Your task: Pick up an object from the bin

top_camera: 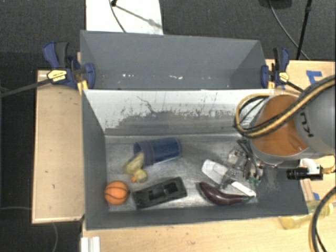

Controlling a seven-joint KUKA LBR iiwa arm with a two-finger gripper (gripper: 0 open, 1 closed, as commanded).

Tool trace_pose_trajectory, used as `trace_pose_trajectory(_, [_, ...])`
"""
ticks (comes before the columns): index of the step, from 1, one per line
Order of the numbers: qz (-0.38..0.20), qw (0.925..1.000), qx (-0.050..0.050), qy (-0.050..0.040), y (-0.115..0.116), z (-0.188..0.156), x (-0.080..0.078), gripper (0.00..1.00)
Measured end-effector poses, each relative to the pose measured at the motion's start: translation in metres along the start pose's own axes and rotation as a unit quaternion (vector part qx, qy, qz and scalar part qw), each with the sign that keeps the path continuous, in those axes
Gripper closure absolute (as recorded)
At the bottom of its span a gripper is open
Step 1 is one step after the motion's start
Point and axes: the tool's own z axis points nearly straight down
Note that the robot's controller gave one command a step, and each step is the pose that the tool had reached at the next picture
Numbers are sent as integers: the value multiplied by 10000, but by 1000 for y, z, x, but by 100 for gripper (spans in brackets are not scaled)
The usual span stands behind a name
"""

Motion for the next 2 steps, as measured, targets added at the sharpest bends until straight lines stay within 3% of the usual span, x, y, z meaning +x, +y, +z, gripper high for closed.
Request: trace_pose_trajectory(2, [-8,10000,8,52,0,-4,1,100])
